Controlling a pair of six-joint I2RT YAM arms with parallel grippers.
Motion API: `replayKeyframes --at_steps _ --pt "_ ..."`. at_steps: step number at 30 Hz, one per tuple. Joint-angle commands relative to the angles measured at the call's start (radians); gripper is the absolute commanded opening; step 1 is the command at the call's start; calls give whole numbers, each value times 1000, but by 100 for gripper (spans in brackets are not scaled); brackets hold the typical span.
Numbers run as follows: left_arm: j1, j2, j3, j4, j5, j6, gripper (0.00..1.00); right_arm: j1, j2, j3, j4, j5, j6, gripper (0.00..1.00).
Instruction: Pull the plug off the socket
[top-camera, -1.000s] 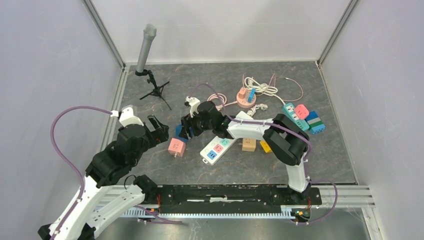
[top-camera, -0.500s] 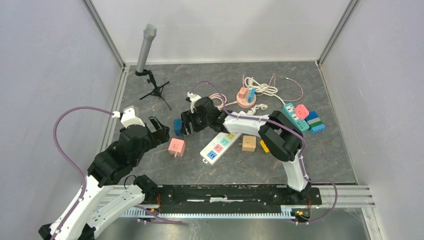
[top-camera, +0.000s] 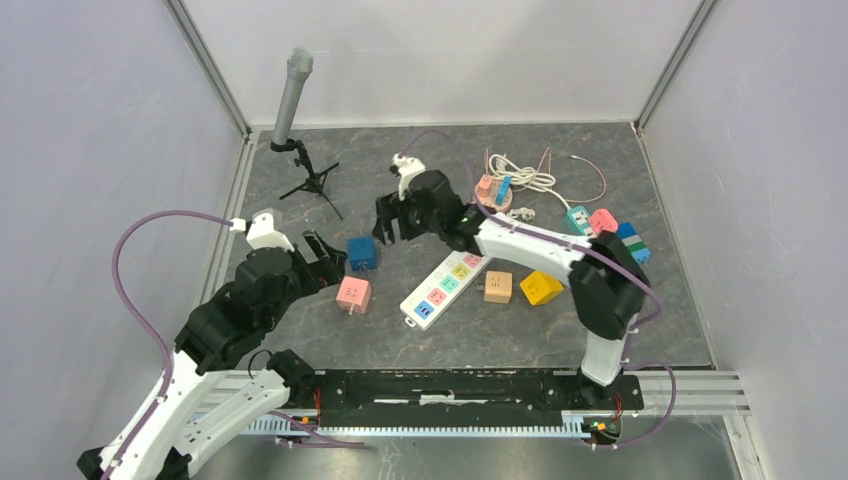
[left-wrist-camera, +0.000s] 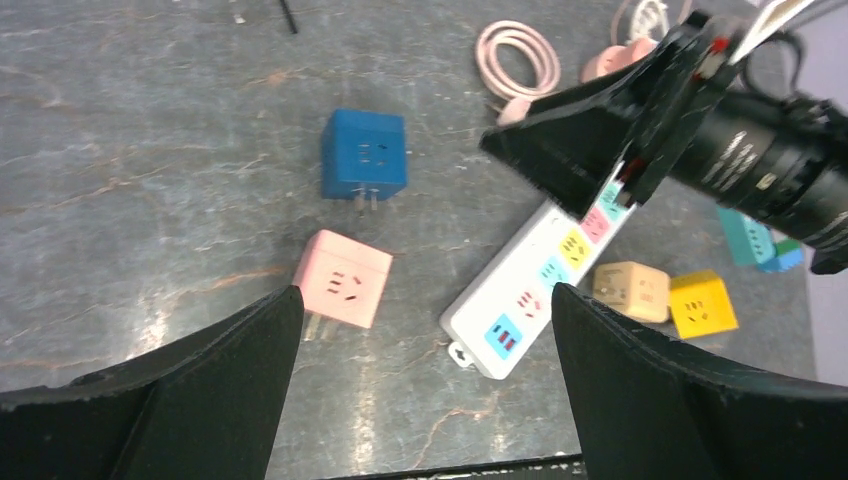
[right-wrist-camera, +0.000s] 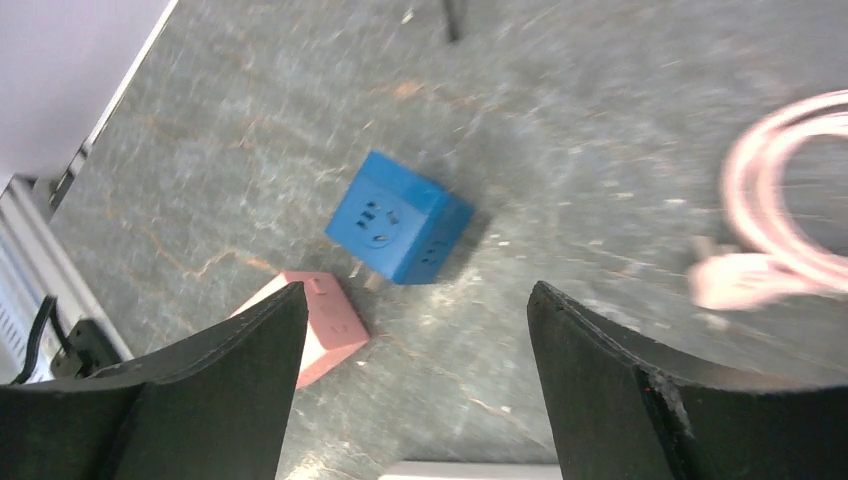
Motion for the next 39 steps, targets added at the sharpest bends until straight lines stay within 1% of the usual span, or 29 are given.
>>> replayKeyframes --at_steps 1,6,9,11,15,16,19,21,23,24,25,26,29,30,32,33,35,39 --pt "4 19 -1 143 144 95 100 -62 -155 -28 -112 236 -72 85" --pt "4 47 -9 233 253 177 100 -151 -243 -23 -305 503 -67 84" --pt "3 95 8 262 311 243 100 -229 -269 -20 -396 577 -39 82" --pt "4 147 26 268 338 273 100 -291 -275 -27 -424 604 -18 82" --pt "3 281 43 310 364 311 100 -421 -259 -45 -415 602 -37 81" --pt "4 311 40 348 367 317 100 -456 -254 -56 -392 580 -49 82" --pt "4 428 69 437 373 309 100 -522 -228 -61 -319 427 -145 85" --pt "4 521 109 479 394 305 100 -526 -164 -5 -326 403 -184 86" --pt "5 631 159 495 424 320 100 -526 -45 157 -431 389 -149 86" --pt "8 693 196 480 431 333 100 -525 24 252 -483 357 -134 86" --pt "15 745 234 459 432 336 100 -524 69 320 -521 337 -119 84" --pt "23 802 275 439 441 335 100 -524 108 348 -535 337 -94 83" --pt "54 931 374 413 477 303 100 -523 149 331 -518 370 -24 78" --pt "60 952 394 414 507 294 100 -522 151 314 -499 374 -17 75" --pt "68 993 423 416 523 292 99 -517 153 288 -461 405 0 69" --pt "73 1004 436 411 524 293 99 -515 154 278 -448 412 1 65" --pt "87 1020 459 393 529 302 99 -512 161 280 -451 415 14 60" --pt "115 1015 452 403 542 349 99 -497 164 266 -456 453 37 54"
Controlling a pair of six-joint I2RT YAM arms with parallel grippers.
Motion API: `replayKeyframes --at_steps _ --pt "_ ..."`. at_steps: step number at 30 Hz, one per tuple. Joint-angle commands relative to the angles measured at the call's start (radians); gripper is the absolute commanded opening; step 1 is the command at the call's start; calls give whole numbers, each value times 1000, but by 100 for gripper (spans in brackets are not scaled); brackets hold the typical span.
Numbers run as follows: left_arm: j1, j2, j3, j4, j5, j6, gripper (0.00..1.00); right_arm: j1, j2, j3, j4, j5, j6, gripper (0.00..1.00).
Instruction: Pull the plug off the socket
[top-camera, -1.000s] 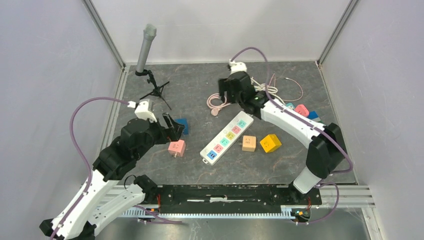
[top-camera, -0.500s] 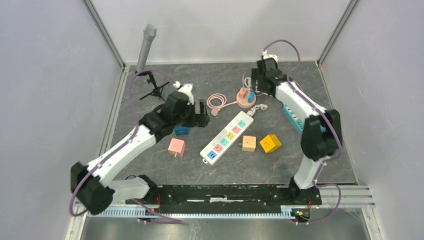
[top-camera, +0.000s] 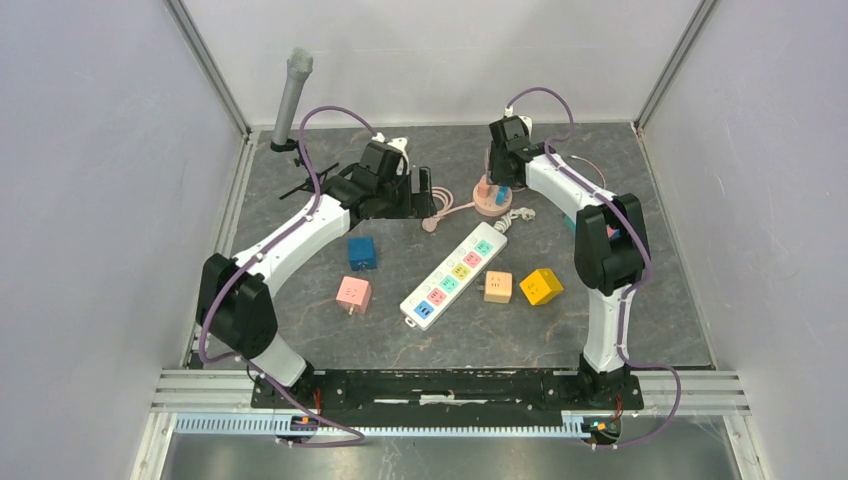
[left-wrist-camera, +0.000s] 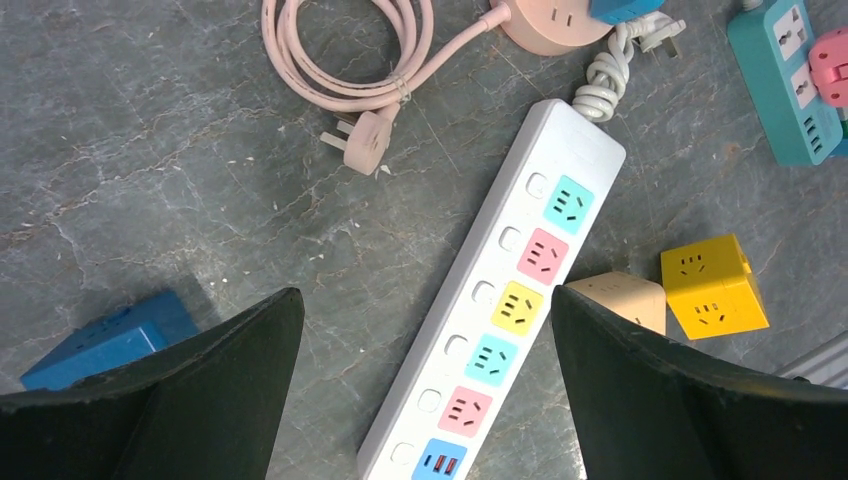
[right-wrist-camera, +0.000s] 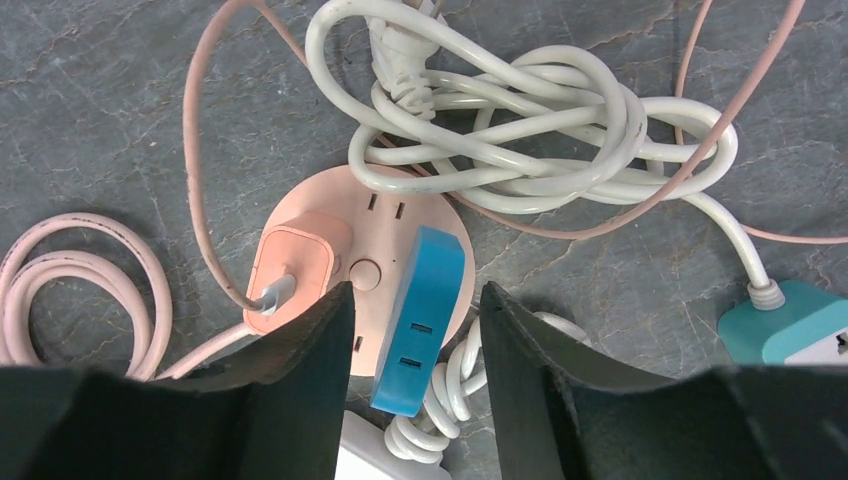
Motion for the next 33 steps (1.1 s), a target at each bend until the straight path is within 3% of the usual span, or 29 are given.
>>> replayKeyframes --at_steps 1,11,17,28,33 --pt "33 -14 45 11 51 70 99 12 2 -5 9 58 59 52" --pt "65 -17 11 77 101 78 100 14 48 62 -33 47 33 37" --pt "65 81 58 125 123 69 97 27 -5 -50 31 -33 40 18" --pt "68 318 199 185 210 31 82 149 -20 -122 78 -149 117 16" --pt "71 346 142 219 214 16 71 213 -23 -143 85 -163 143 16"
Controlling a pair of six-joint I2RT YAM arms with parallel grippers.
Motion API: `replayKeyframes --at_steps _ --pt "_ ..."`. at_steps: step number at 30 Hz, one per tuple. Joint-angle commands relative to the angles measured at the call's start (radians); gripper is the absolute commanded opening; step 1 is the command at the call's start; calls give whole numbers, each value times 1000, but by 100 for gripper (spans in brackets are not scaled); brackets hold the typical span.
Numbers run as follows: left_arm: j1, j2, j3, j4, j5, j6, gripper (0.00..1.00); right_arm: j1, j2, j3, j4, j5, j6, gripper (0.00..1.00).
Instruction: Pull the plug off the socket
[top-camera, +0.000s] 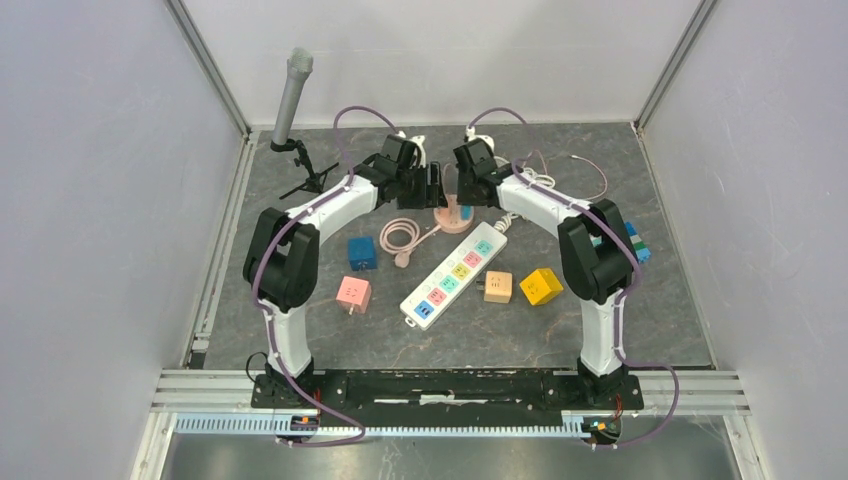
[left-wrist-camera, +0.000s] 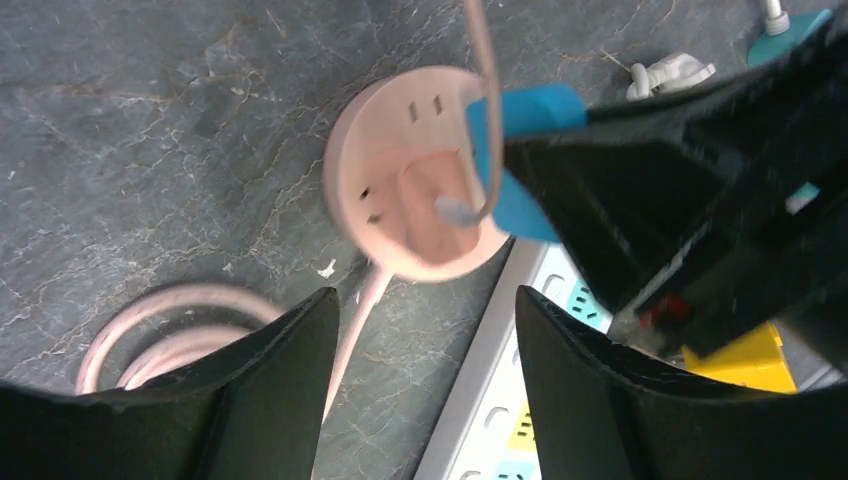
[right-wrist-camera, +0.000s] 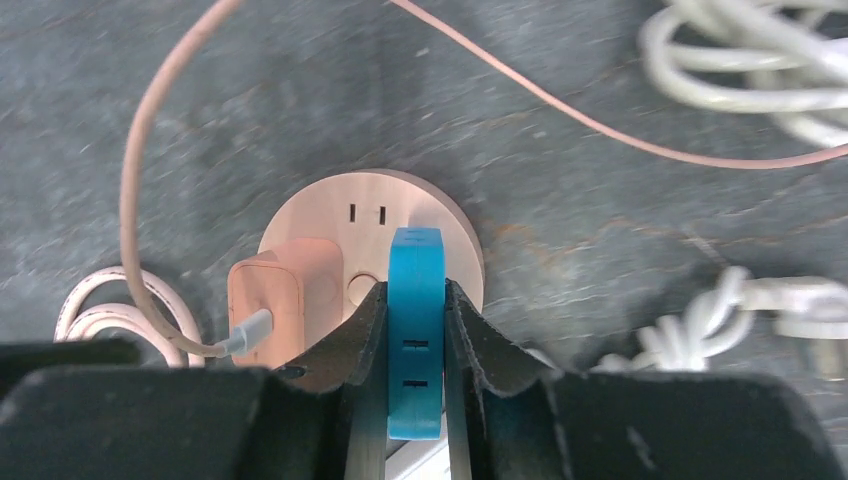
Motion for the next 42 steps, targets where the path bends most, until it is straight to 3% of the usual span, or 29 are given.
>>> replayKeyframes --at_steps 1,6,13,19,29,33,35,42 --pt "8 -2 -30 65 21 -24 68 58 -10 -43 -25 -89 55 16" --pt "12 -60 -143 129 -16 -33 67 62 -13 -64 -6 -100 55 16" --pt "15 -46 -135 109 -41 -76 57 66 -15 -76 12 -109 52 16" --pt "14 -99 -190 243 -5 -93 61 67 -13 -81 17 -101 49 15" --pt "2 -100 -221 325 -106 -57 50 69 -8 -81 25 -92 41 8" --pt "-15 -80 -222 312 -127 -29 50 69 -6 -79 31 -92 37 5" --pt "-24 -76 -222 306 -137 -16 46 69 -5 -81 39 -106 27 0" --pt "-37 -45 -211 172 -217 29 31 70 -14 -76 61 -113 -1 0"
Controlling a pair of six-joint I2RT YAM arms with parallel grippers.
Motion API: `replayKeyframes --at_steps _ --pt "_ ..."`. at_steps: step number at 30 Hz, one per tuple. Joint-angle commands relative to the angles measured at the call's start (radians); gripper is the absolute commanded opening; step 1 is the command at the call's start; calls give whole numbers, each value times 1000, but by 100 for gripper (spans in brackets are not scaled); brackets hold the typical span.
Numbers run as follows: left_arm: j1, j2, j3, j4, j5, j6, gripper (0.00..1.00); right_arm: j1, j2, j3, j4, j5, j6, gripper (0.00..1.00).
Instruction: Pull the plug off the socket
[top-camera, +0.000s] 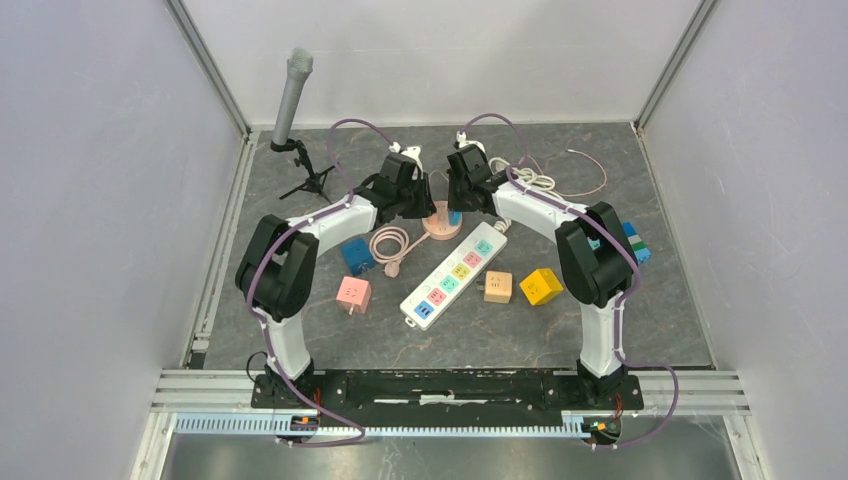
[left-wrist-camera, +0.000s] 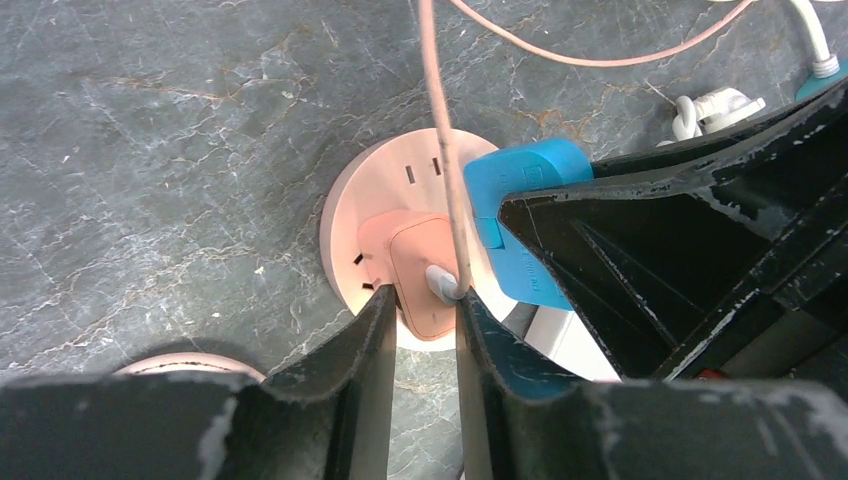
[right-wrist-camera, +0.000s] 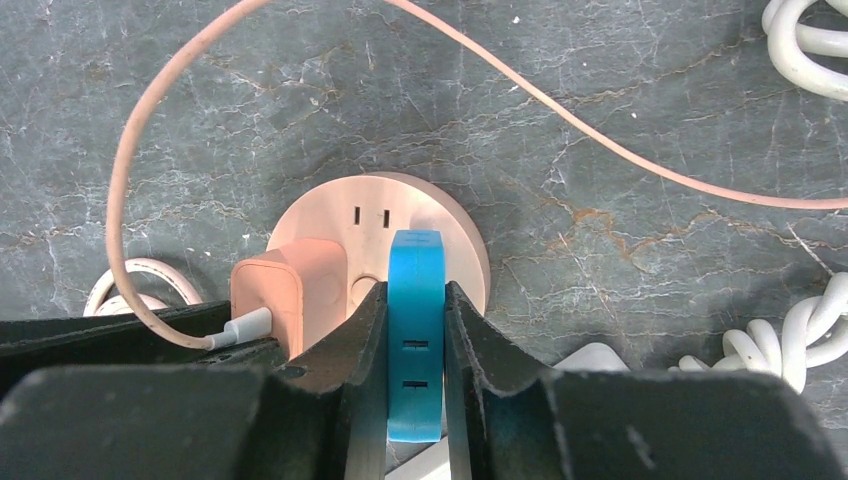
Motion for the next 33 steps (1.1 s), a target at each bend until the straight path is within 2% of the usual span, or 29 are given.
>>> replayKeyframes --at_steps 1,5,8,14,19,22,27,33 --pt "-4 22 4 -95 -66 53 29 14 -2 -25 -3 -37 -30 0" --pt "-4 40 -7 -138 -66 43 25 14 -47 -54 80 -44 -63 0" --pt "-4 42 -8 -167 -128 46 22 14 -84 -88 161 -70 -78 0" --pt "-3 80 5 -222 -123 76 22 10 -140 -167 324 -235 -51 0" --pt "-3 91 -4 -231 -115 72 21 -5 -123 -133 275 -205 -18 0" --pt "-3 101 -2 -240 -113 70 21 -25 -108 -97 190 -186 39 0" --pt "-3 139 27 -300 -139 72 19 -70 -39 -1 38 -256 107 0" --pt "-3 165 34 -322 -135 71 18 -68 -23 -1 15 -255 120 0"
